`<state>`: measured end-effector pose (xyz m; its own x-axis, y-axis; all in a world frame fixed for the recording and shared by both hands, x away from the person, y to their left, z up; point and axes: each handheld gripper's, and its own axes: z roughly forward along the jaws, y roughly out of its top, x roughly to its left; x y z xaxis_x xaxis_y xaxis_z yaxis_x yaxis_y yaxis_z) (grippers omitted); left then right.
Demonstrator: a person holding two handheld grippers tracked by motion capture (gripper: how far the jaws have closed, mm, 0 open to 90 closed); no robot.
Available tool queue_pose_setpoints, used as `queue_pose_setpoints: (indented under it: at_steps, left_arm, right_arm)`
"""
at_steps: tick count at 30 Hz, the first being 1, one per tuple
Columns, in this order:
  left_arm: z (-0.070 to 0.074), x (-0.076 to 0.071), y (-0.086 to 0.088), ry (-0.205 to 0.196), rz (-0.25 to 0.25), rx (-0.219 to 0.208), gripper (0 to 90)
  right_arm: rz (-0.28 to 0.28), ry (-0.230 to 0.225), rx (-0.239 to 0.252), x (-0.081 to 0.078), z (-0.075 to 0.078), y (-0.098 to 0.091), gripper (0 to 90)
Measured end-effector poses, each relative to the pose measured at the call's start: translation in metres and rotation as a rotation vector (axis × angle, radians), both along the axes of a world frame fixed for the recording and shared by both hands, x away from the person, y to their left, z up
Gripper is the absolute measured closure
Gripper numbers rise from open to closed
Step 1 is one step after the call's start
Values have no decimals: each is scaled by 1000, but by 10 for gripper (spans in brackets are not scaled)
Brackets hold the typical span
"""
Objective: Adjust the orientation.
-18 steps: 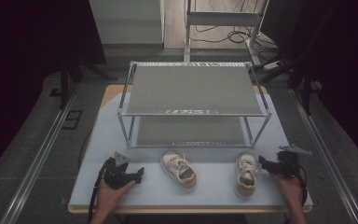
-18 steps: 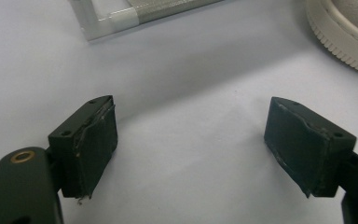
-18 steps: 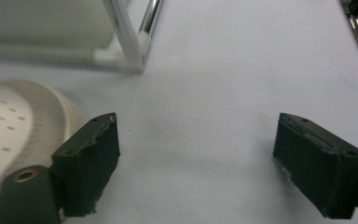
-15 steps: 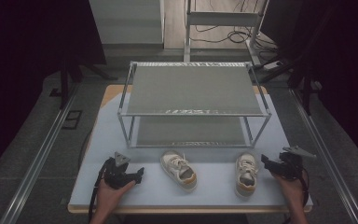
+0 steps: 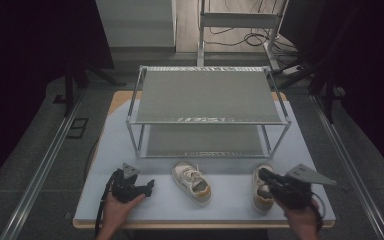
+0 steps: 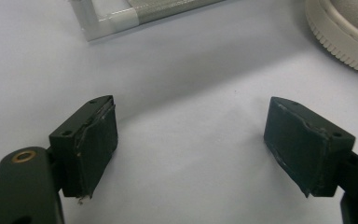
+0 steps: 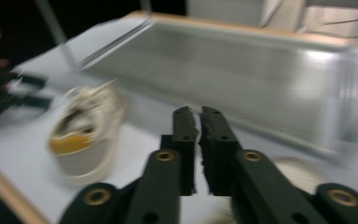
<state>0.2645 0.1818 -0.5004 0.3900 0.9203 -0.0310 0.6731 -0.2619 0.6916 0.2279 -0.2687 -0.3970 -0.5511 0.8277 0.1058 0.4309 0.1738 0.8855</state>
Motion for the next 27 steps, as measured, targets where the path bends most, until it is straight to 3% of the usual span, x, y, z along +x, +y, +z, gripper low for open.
queue_pose_setpoints:
  at_steps: [3,7,13,21,27]
  left_arm:
    - [0,0,0,1,3,-1,170]
    - [0,0,0,1,3,-3,169]
    - [0,0,0,0,1,-4,169]
    - [0,0,0,-2,1,-5,169]
    - [0,0,0,-2,1,-5,170]
  right_arm:
    - [74,54,-40,8,-18,37,897]
    - [132,105,-76,15,-37,71,898]
    - [148,132,-130,18,-55,100,898]
    - [170,199,-171,15,-79,109,898]
    - [175,207,-162,13,-83,111,899]
